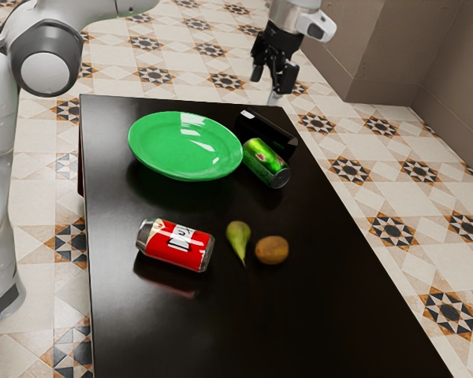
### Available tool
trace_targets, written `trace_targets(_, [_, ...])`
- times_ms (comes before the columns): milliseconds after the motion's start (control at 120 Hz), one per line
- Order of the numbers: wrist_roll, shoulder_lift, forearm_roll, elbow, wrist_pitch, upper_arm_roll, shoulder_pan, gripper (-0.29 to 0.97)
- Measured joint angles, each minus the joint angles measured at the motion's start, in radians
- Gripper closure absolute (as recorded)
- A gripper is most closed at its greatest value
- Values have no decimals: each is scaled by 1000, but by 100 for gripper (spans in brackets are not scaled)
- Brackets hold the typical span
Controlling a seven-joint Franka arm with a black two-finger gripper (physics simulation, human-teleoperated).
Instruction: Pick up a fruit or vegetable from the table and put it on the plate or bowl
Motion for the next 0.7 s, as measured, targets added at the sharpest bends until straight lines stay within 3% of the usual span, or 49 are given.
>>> trace_targets(217, [-7,0,-26,-2,23,1,20,0])
trace_targets(283, [-9,-29,-26,75,18,-5,30,0])
trace_targets(433, [-13,-98,-21,180,6,-144,0,0])
trace_targets(533, [-14,-27,14,128,1,-160,-83,0])
trace_targets(700, [-17,102,43,114,32,-166,-9,0])
